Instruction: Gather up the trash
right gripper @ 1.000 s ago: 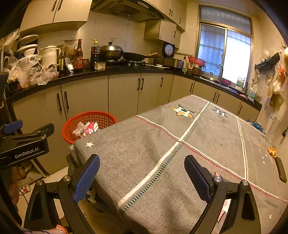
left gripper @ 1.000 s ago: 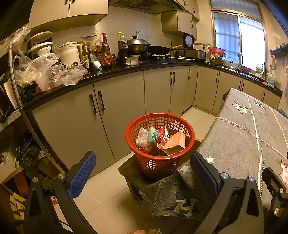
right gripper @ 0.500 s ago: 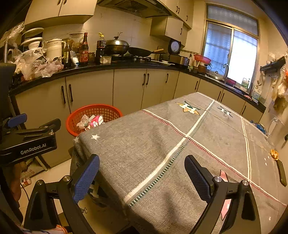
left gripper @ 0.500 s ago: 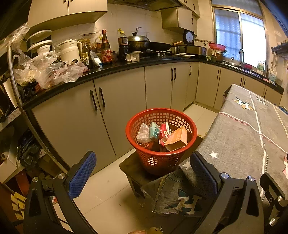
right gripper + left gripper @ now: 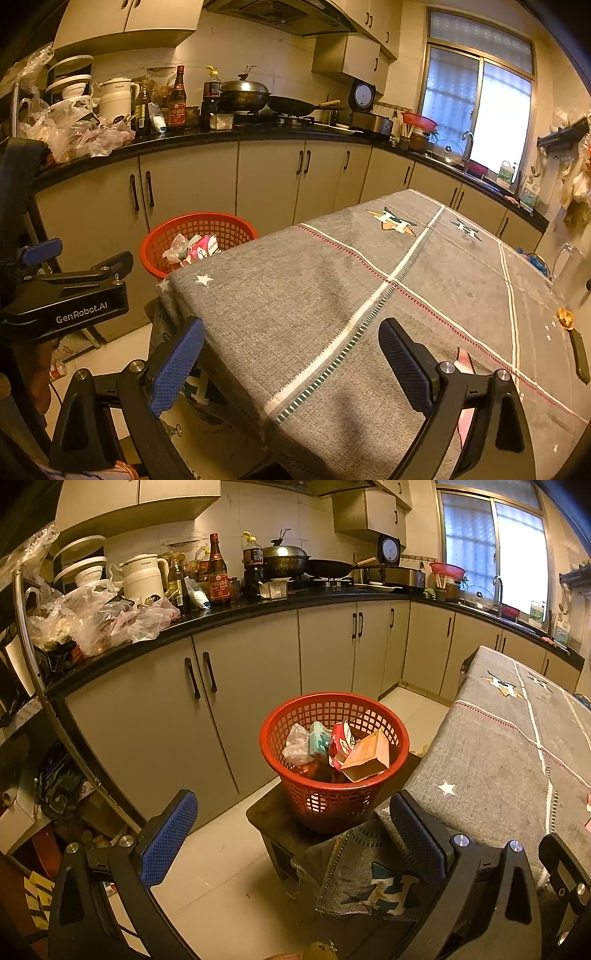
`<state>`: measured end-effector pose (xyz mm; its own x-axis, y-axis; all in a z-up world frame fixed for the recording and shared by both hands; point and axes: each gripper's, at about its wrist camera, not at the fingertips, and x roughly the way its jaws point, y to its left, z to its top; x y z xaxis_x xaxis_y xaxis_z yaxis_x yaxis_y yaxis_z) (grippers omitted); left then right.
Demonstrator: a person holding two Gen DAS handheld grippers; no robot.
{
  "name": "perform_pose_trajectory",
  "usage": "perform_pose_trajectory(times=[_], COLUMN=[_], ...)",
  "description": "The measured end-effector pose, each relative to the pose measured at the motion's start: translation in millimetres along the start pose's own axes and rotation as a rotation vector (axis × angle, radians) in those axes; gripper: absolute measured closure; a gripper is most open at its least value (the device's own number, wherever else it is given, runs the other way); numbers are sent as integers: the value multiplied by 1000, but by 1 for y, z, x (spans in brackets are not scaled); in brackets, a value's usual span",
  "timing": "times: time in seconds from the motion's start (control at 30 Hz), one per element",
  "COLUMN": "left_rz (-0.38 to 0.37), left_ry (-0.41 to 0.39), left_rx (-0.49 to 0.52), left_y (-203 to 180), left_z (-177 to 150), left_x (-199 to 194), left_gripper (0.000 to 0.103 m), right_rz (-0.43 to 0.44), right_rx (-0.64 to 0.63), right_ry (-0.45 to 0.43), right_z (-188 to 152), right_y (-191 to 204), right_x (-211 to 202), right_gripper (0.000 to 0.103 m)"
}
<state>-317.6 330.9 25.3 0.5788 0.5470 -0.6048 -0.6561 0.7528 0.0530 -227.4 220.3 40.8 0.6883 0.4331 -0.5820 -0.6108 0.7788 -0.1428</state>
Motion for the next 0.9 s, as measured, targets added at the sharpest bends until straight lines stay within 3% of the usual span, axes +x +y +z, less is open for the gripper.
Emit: perform_pose_trajectory(times=[0.9], left_rz=[-24], left_ry=[15], left_rx=[-17], left_y=[5], left_z=[-2], left_x=[2], left_gripper=[0], right_rz=[20], right_rx=[-18], right_ry=[-11], right_z=[0], right_y=[9], right_x=[-8], right_gripper=[6])
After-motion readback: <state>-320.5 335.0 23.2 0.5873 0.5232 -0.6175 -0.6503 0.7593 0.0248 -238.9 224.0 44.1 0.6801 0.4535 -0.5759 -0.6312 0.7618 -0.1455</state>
